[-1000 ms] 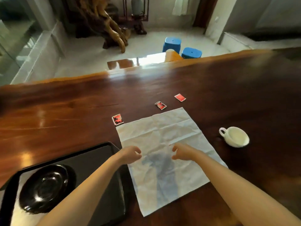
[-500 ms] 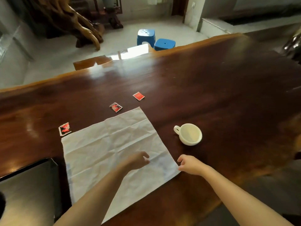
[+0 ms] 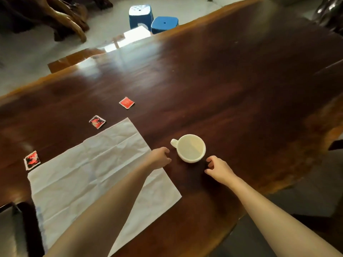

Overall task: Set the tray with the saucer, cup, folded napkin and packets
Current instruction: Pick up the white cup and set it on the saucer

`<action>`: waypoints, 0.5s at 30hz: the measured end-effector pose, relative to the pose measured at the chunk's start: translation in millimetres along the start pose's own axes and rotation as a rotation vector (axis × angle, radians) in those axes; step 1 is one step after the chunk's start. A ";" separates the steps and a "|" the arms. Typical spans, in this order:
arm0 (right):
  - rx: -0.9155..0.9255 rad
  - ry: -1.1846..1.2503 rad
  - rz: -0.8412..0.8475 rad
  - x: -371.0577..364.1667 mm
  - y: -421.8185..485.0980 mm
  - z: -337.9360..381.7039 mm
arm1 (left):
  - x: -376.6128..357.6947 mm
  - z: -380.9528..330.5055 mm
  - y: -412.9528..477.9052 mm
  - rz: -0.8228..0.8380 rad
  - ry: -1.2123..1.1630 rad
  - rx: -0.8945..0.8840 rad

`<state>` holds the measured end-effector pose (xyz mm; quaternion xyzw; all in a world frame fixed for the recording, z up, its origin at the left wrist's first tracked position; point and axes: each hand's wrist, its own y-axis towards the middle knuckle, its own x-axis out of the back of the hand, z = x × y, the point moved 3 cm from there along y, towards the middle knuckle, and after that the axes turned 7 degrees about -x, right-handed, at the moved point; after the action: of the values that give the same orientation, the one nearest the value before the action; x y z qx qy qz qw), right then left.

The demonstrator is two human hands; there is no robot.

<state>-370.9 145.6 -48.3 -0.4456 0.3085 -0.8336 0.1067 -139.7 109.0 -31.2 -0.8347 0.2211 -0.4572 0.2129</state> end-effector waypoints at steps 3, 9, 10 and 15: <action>0.028 0.034 -0.006 -0.3 11.6 2.9 | 0.4 -6.0 19.2 -0.038 -0.061 0.026; 0.101 0.157 -0.052 -1.1 30.2 14.0 | -2.1 -10.8 47.2 -0.162 -0.200 -0.031; 0.115 0.175 -0.055 -1.7 31.8 14.4 | -3.0 -11.0 49.4 -0.191 -0.204 -0.051; 0.152 0.254 -0.032 -3.7 35.8 14.3 | -9.1 -7.7 53.0 -0.309 -0.370 -0.043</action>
<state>-360.6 113.1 -66.7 -0.3318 0.2485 -0.9059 0.0870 -159.9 69.9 -63.1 -0.9325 0.0577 -0.3189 0.1596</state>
